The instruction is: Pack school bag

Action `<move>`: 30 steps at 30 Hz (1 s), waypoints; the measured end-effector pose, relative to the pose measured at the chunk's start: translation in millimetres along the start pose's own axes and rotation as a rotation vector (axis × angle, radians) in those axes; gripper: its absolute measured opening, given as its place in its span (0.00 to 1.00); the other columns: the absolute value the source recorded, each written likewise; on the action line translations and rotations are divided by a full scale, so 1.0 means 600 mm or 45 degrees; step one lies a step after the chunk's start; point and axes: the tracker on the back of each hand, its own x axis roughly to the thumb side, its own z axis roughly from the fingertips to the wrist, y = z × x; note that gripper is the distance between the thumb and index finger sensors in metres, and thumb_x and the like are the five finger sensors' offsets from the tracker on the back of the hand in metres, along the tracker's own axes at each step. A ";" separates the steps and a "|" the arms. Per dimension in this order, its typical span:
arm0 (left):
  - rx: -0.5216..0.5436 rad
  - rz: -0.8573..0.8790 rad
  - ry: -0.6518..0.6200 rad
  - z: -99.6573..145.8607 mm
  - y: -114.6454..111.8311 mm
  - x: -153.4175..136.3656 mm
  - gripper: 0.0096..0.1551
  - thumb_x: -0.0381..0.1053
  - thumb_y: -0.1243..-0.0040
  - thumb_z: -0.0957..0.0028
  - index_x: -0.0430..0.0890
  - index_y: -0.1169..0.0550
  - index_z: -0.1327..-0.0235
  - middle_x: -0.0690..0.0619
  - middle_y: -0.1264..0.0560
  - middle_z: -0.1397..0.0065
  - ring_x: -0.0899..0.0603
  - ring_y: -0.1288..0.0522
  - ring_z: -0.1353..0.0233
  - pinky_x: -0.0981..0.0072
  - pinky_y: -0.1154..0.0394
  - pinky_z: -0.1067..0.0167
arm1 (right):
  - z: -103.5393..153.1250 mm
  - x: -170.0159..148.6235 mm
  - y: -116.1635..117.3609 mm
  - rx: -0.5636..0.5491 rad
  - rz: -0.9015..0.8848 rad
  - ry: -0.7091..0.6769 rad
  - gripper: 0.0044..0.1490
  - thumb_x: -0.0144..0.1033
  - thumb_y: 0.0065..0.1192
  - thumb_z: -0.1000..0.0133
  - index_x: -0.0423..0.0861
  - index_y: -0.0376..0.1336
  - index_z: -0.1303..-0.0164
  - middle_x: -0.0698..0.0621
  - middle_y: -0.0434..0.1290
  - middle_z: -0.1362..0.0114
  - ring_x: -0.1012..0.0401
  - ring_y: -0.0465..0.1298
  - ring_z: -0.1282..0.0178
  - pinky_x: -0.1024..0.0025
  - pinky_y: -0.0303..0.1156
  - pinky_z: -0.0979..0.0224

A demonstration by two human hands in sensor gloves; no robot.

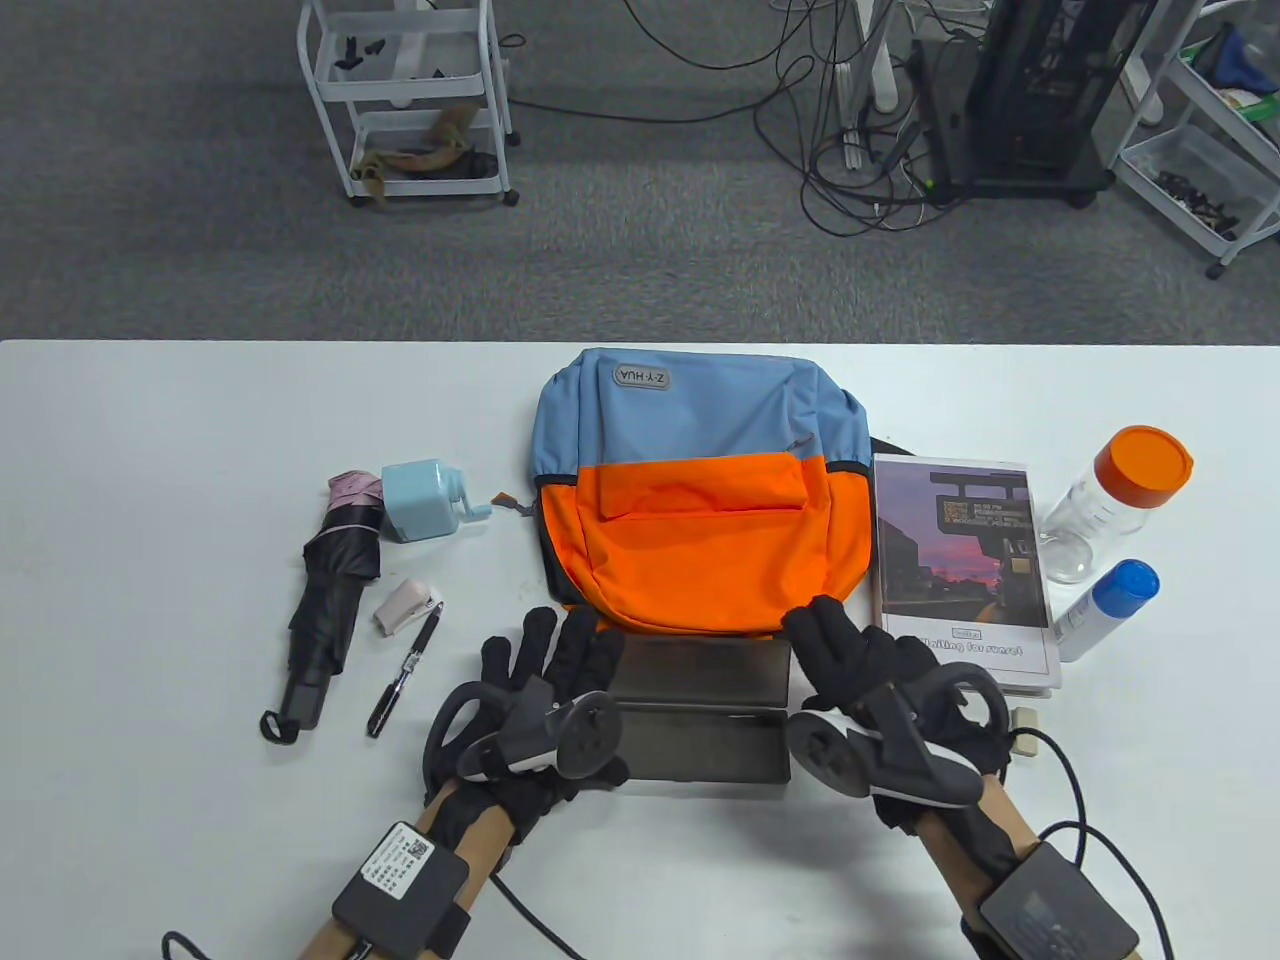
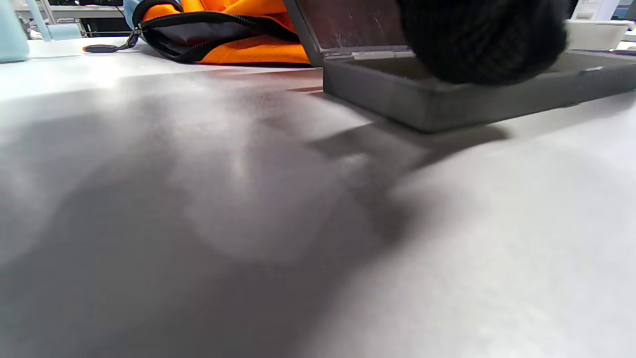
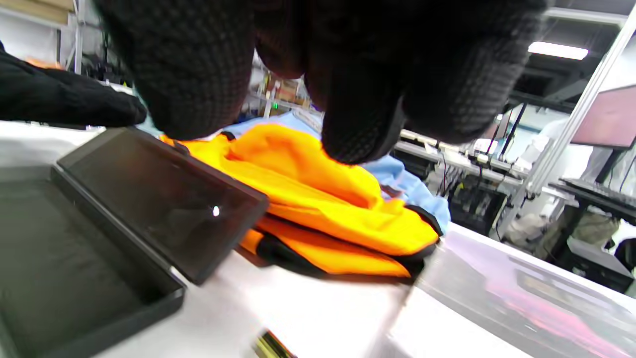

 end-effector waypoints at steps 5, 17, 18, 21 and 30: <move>0.004 -0.008 -0.002 0.000 0.001 0.000 0.72 0.72 0.45 0.50 0.41 0.67 0.13 0.29 0.67 0.09 0.15 0.66 0.16 0.07 0.57 0.31 | 0.002 -0.005 0.047 0.215 0.125 -0.037 0.45 0.41 0.77 0.50 0.38 0.65 0.23 0.37 0.79 0.27 0.58 0.89 0.64 0.62 0.90 0.60; 0.007 -0.006 -0.006 0.001 0.001 0.000 0.71 0.72 0.45 0.50 0.41 0.67 0.13 0.30 0.66 0.09 0.15 0.66 0.16 0.07 0.57 0.32 | -0.008 0.022 0.147 0.321 0.397 -0.111 0.45 0.39 0.80 0.52 0.37 0.65 0.25 0.39 0.82 0.31 0.62 0.89 0.72 0.67 0.90 0.67; 0.007 -0.006 -0.006 0.001 0.001 0.000 0.71 0.72 0.45 0.50 0.41 0.67 0.13 0.30 0.66 0.09 0.15 0.66 0.16 0.07 0.57 0.31 | -0.008 0.024 0.148 0.288 0.413 -0.109 0.45 0.38 0.80 0.52 0.37 0.66 0.25 0.40 0.83 0.33 0.62 0.89 0.72 0.67 0.90 0.68; 0.007 -0.006 -0.007 0.001 0.001 0.000 0.71 0.72 0.45 0.50 0.41 0.67 0.13 0.29 0.66 0.09 0.15 0.66 0.16 0.07 0.57 0.32 | -0.012 0.024 0.147 0.262 0.407 -0.136 0.44 0.39 0.83 0.54 0.39 0.68 0.28 0.44 0.86 0.39 0.63 0.88 0.74 0.68 0.90 0.68; 0.009 -0.005 -0.010 0.002 0.000 -0.001 0.71 0.73 0.45 0.49 0.41 0.68 0.13 0.30 0.66 0.09 0.15 0.66 0.16 0.07 0.57 0.32 | -0.017 0.024 0.145 0.229 0.300 -0.252 0.45 0.43 0.87 0.57 0.39 0.71 0.31 0.46 0.88 0.43 0.64 0.87 0.76 0.68 0.90 0.69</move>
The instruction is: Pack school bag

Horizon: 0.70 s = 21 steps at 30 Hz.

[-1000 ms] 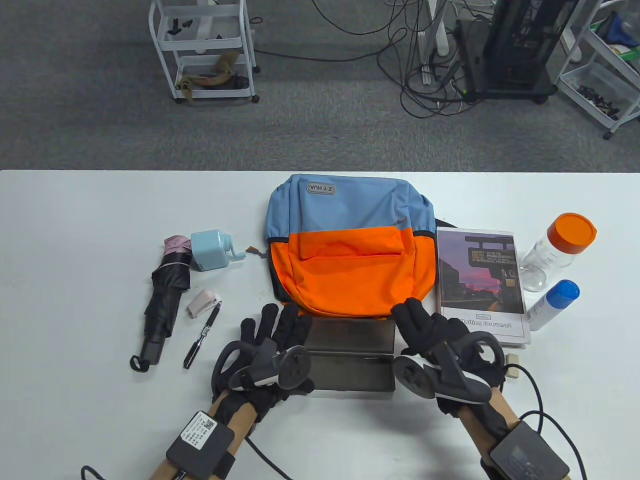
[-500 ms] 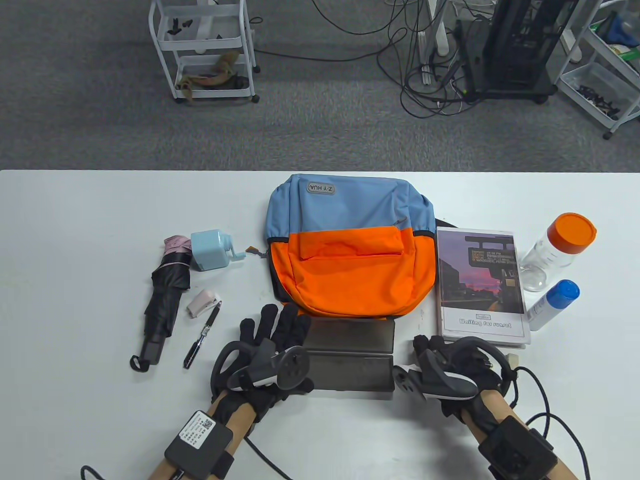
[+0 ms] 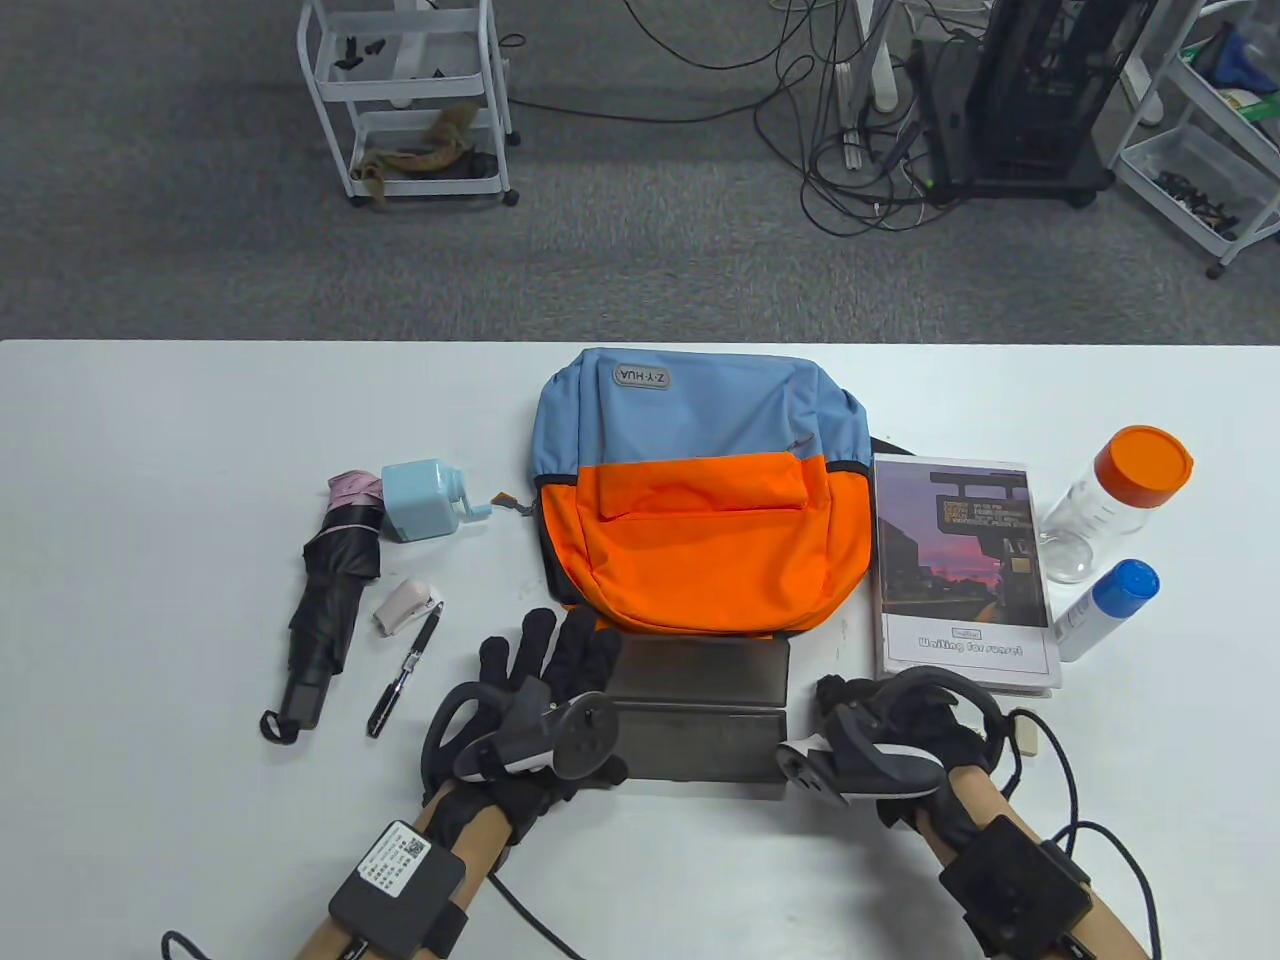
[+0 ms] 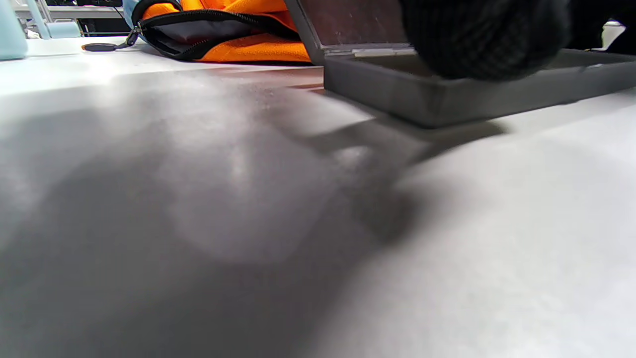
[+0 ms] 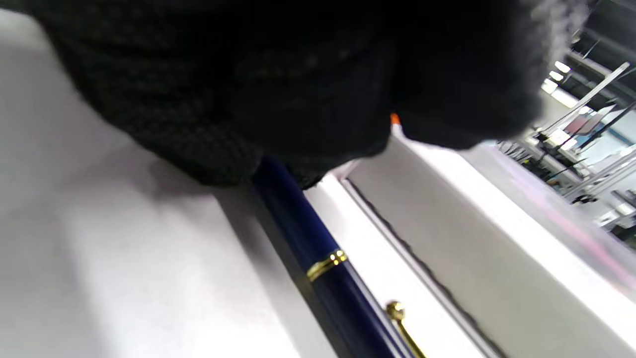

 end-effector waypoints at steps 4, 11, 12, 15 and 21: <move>-0.001 0.001 0.001 0.000 0.000 0.000 0.71 0.72 0.45 0.49 0.41 0.67 0.13 0.29 0.66 0.09 0.15 0.66 0.16 0.07 0.57 0.32 | 0.003 -0.013 -0.036 -0.057 -0.081 0.033 0.56 0.85 0.64 0.46 0.42 0.75 0.37 0.46 0.88 0.44 0.64 0.87 0.76 0.67 0.90 0.69; 0.000 -0.003 -0.002 0.000 0.000 0.001 0.71 0.73 0.46 0.49 0.41 0.67 0.13 0.29 0.66 0.09 0.15 0.66 0.16 0.07 0.57 0.32 | 0.020 -0.041 -0.155 -0.304 -0.422 0.050 0.37 0.42 0.84 0.55 0.40 0.74 0.37 0.44 0.88 0.43 0.64 0.87 0.77 0.66 0.90 0.69; 0.000 -0.004 -0.002 0.000 0.000 0.001 0.71 0.73 0.45 0.49 0.41 0.67 0.13 0.29 0.66 0.09 0.15 0.66 0.16 0.07 0.57 0.32 | 0.021 -0.038 -0.170 -0.328 -0.447 0.040 0.37 0.42 0.84 0.54 0.39 0.73 0.36 0.44 0.88 0.43 0.63 0.87 0.76 0.66 0.90 0.69; 0.002 -0.007 -0.001 0.000 0.000 0.001 0.71 0.73 0.46 0.49 0.41 0.68 0.13 0.29 0.66 0.09 0.15 0.66 0.16 0.07 0.57 0.32 | 0.020 -0.015 -0.206 -0.401 -0.431 -0.025 0.37 0.41 0.83 0.53 0.39 0.73 0.36 0.44 0.88 0.42 0.63 0.87 0.76 0.66 0.90 0.68; -0.004 0.003 -0.001 -0.001 -0.001 0.000 0.71 0.73 0.46 0.49 0.41 0.68 0.13 0.29 0.66 0.09 0.15 0.65 0.16 0.07 0.57 0.32 | -0.011 0.043 -0.212 -0.399 -0.540 -0.148 0.37 0.41 0.82 0.53 0.38 0.72 0.35 0.43 0.87 0.42 0.64 0.87 0.76 0.66 0.90 0.68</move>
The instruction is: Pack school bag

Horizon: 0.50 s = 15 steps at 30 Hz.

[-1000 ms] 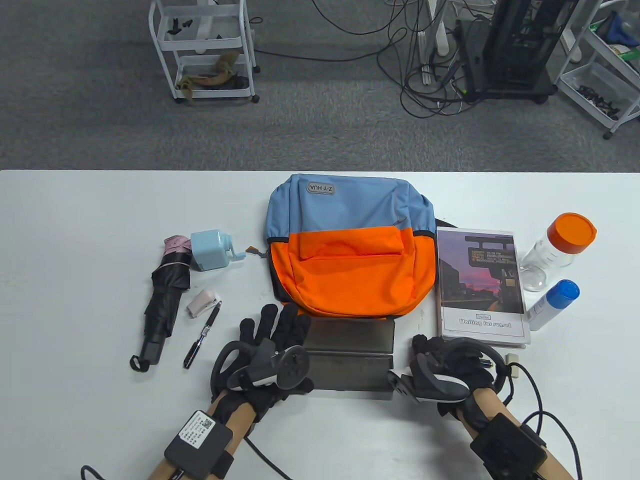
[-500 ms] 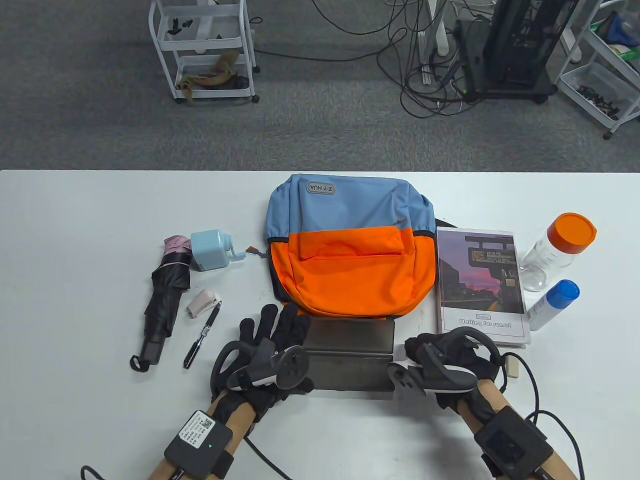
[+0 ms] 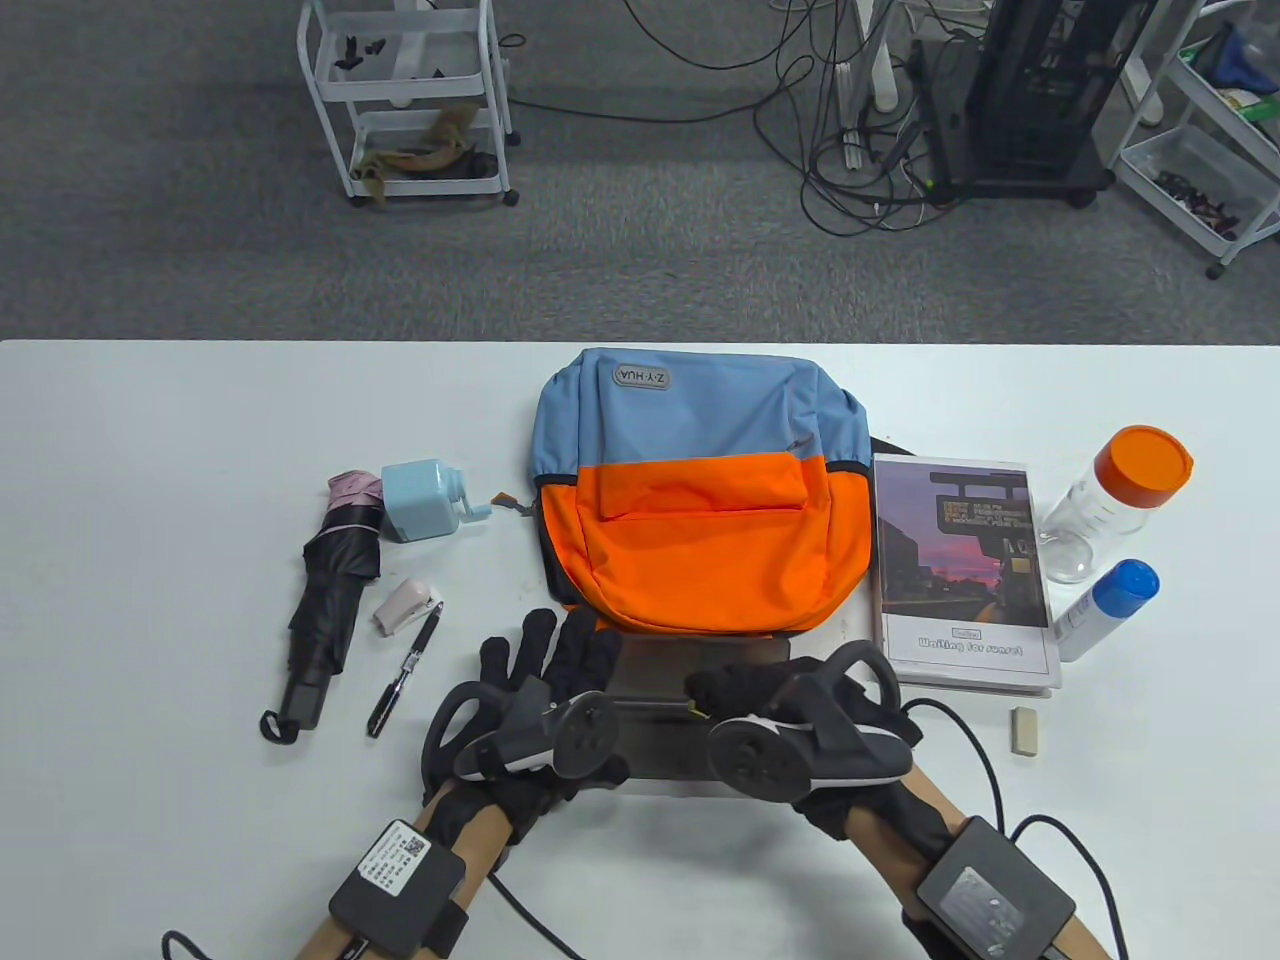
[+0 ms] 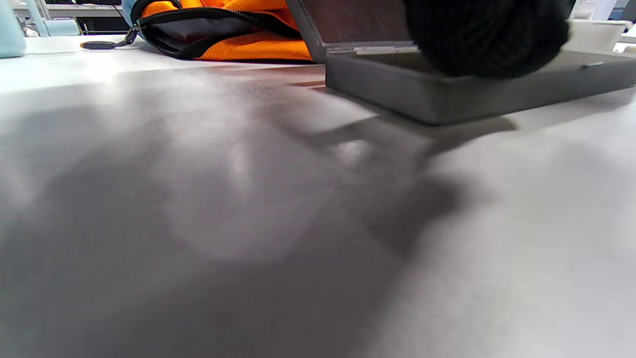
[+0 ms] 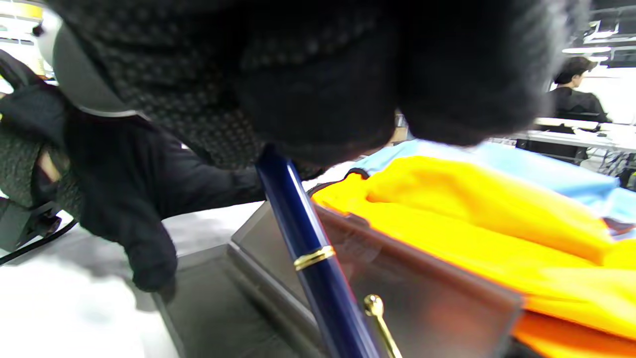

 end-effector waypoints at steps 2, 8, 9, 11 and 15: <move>0.003 -0.002 0.000 0.000 0.000 0.000 0.71 0.73 0.46 0.49 0.40 0.68 0.13 0.29 0.66 0.09 0.15 0.65 0.16 0.07 0.57 0.32 | -0.012 0.008 0.017 0.024 -0.040 -0.009 0.37 0.41 0.82 0.52 0.38 0.72 0.35 0.43 0.87 0.42 0.64 0.87 0.76 0.66 0.90 0.68; 0.004 -0.002 -0.001 0.000 0.000 0.000 0.71 0.73 0.46 0.49 0.41 0.68 0.13 0.29 0.66 0.09 0.15 0.65 0.16 0.07 0.57 0.32 | -0.035 0.017 0.065 0.125 -0.042 -0.011 0.37 0.40 0.81 0.52 0.38 0.71 0.35 0.43 0.87 0.41 0.63 0.88 0.75 0.66 0.90 0.68; 0.004 -0.002 -0.001 0.000 0.000 0.000 0.71 0.73 0.46 0.49 0.40 0.67 0.13 0.29 0.66 0.09 0.15 0.65 0.16 0.07 0.57 0.32 | -0.036 0.017 0.071 0.141 -0.042 -0.013 0.38 0.40 0.81 0.52 0.38 0.71 0.34 0.43 0.87 0.41 0.63 0.88 0.75 0.66 0.90 0.68; 0.003 0.000 -0.002 -0.001 0.000 0.000 0.71 0.73 0.46 0.49 0.41 0.67 0.13 0.29 0.66 0.09 0.15 0.65 0.16 0.07 0.57 0.32 | -0.037 0.013 0.084 0.169 -0.058 -0.008 0.38 0.39 0.82 0.52 0.37 0.71 0.34 0.42 0.87 0.41 0.63 0.88 0.75 0.66 0.90 0.68; 0.003 -0.003 -0.008 -0.001 0.000 0.001 0.71 0.73 0.46 0.49 0.41 0.68 0.13 0.29 0.66 0.09 0.15 0.65 0.16 0.07 0.56 0.32 | -0.040 0.008 0.097 0.186 -0.137 -0.005 0.38 0.39 0.82 0.53 0.38 0.72 0.34 0.42 0.88 0.41 0.62 0.88 0.74 0.65 0.91 0.67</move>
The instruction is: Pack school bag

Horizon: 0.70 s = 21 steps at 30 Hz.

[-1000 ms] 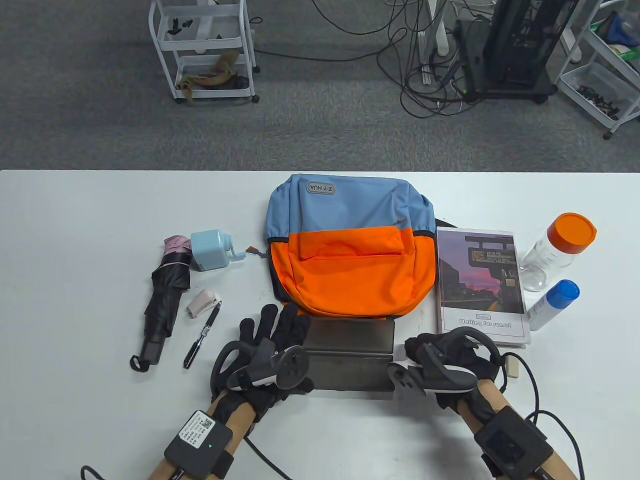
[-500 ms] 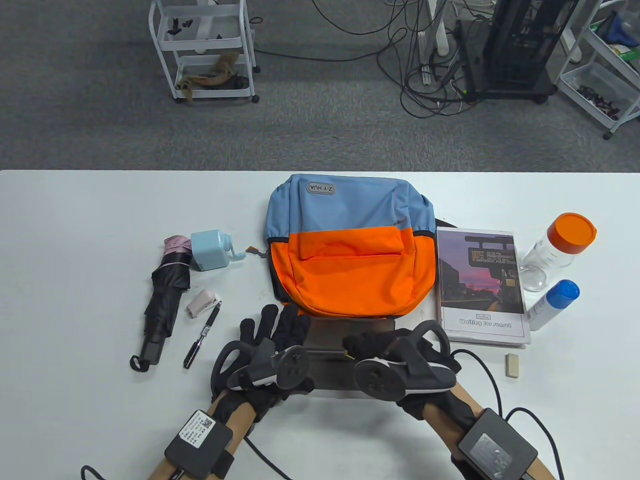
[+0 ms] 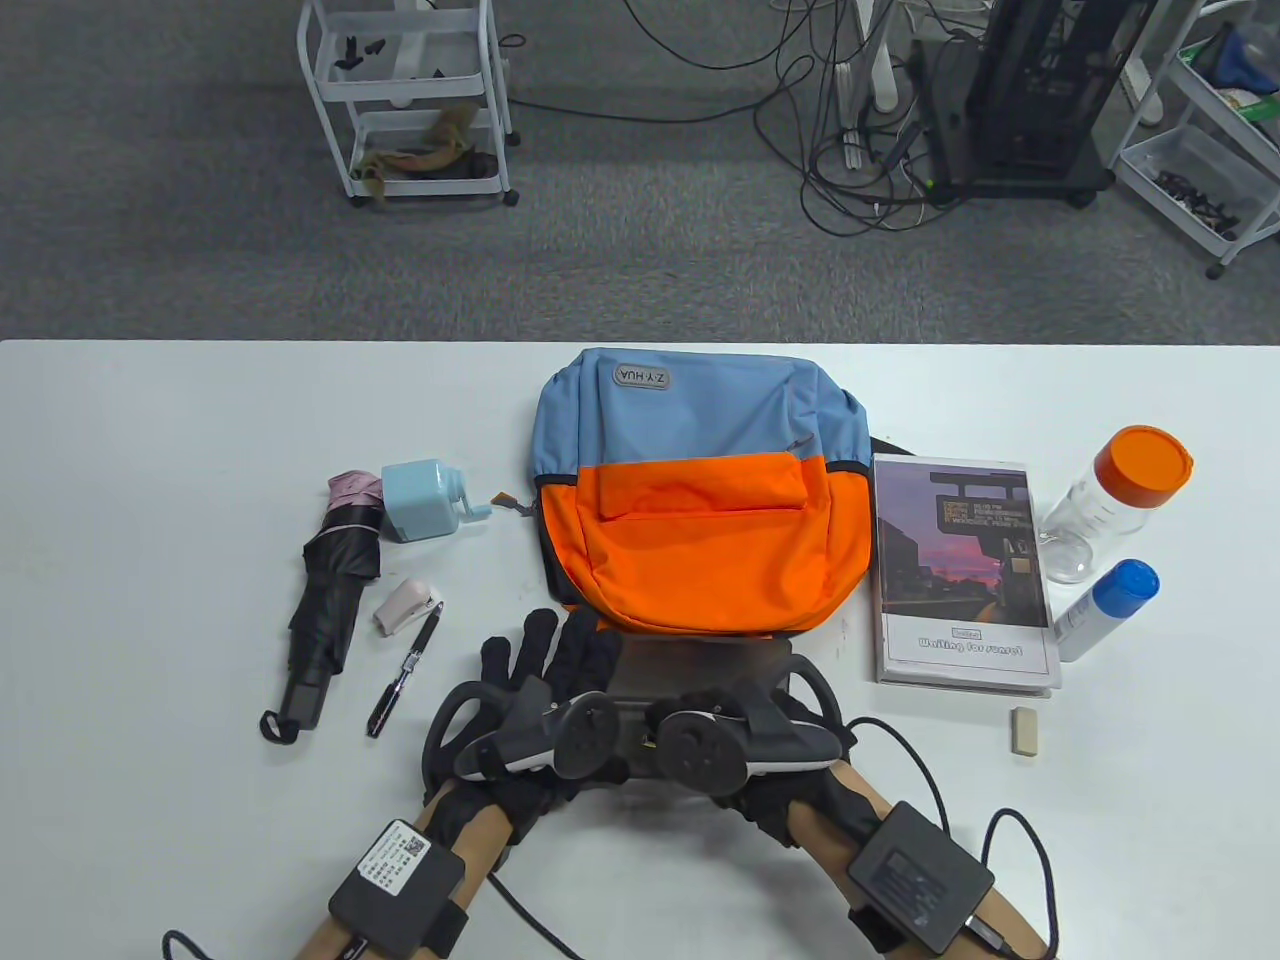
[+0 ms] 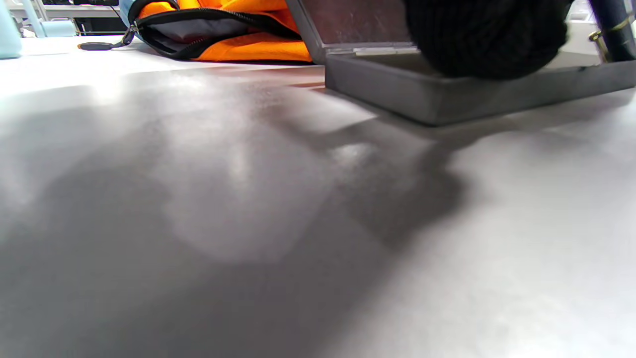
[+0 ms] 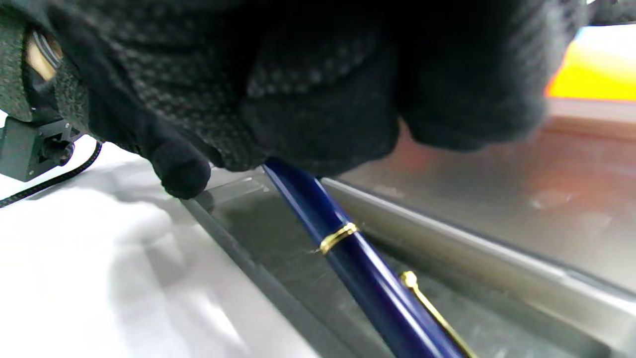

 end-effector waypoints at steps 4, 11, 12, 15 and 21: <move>0.004 -0.014 -0.011 0.000 0.000 0.004 0.71 0.73 0.46 0.48 0.40 0.68 0.13 0.29 0.66 0.09 0.15 0.65 0.16 0.07 0.56 0.32 | -0.008 -0.005 0.018 0.030 -0.004 0.008 0.38 0.38 0.82 0.53 0.38 0.72 0.33 0.42 0.87 0.41 0.62 0.89 0.74 0.65 0.91 0.67; 0.002 -0.023 -0.005 0.000 0.000 0.007 0.71 0.73 0.46 0.48 0.40 0.67 0.13 0.29 0.66 0.09 0.14 0.65 0.16 0.07 0.56 0.32 | -0.015 0.001 0.047 0.057 0.053 -0.001 0.28 0.34 0.82 0.53 0.47 0.77 0.41 0.44 0.87 0.42 0.61 0.89 0.72 0.64 0.91 0.65; 0.001 -0.023 -0.005 0.000 0.000 0.007 0.71 0.73 0.47 0.48 0.40 0.67 0.13 0.29 0.66 0.09 0.15 0.65 0.16 0.07 0.56 0.32 | -0.014 0.000 0.048 0.065 0.039 -0.005 0.27 0.33 0.81 0.53 0.47 0.77 0.41 0.44 0.87 0.42 0.60 0.89 0.72 0.63 0.91 0.65; -0.001 -0.022 -0.005 -0.001 0.000 0.008 0.71 0.73 0.47 0.48 0.40 0.67 0.13 0.29 0.66 0.09 0.15 0.64 0.16 0.07 0.56 0.32 | -0.014 0.001 0.050 0.092 0.030 0.004 0.25 0.32 0.80 0.52 0.48 0.78 0.42 0.44 0.87 0.42 0.59 0.89 0.70 0.62 0.91 0.64; 0.004 -0.024 -0.004 0.000 0.000 0.008 0.71 0.73 0.47 0.48 0.40 0.67 0.13 0.29 0.65 0.09 0.15 0.64 0.16 0.07 0.56 0.32 | -0.002 -0.004 0.034 0.046 0.050 0.026 0.28 0.34 0.80 0.51 0.47 0.77 0.39 0.45 0.86 0.40 0.59 0.89 0.68 0.62 0.90 0.62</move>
